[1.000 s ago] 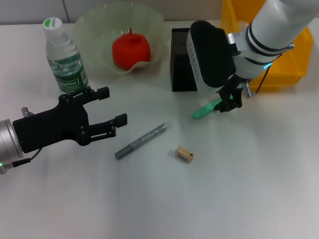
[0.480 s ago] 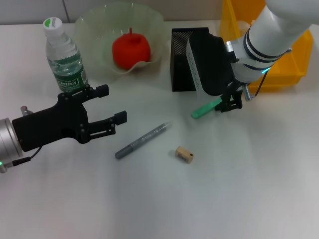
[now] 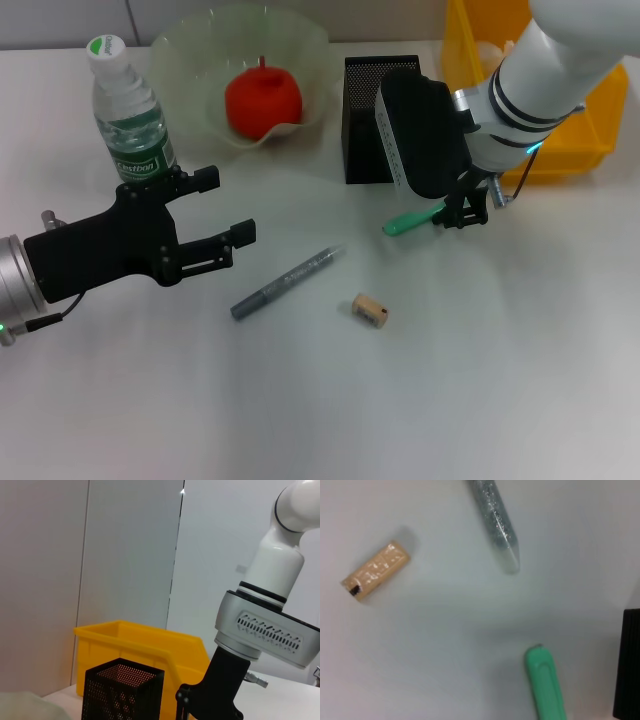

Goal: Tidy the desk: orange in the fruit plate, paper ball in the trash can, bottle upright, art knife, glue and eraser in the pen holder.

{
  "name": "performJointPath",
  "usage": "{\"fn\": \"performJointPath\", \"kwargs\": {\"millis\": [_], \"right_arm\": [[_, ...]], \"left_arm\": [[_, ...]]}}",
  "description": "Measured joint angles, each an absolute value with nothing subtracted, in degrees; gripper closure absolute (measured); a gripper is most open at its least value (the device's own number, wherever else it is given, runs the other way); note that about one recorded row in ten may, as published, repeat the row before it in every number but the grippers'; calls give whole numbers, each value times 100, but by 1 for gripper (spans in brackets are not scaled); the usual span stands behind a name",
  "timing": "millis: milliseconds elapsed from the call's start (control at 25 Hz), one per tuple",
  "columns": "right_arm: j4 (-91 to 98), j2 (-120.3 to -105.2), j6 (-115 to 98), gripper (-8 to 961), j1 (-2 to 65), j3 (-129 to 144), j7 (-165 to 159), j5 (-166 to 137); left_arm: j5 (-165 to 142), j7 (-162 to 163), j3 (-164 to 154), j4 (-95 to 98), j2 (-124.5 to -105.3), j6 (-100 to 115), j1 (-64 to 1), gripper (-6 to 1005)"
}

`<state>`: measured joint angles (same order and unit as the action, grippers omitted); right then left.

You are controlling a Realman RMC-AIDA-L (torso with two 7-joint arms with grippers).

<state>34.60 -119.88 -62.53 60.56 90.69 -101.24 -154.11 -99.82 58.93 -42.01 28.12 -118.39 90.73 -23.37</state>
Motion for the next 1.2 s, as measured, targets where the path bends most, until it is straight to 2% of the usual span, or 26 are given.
{"fn": "performJointPath", "kwargs": {"millis": [480,1200], "right_arm": [[3730,-11968,-6984,737,6162,9009,-10169,-15337],[4560,-11942,-7977,772,6008,8423,-10228,-15282]], "left_arm": [[-9870,5875,-4201,2813,-11828,9148,-2281,162],[-9834,5870,-4201,2874,-11821,9229,-2272,163]]}}
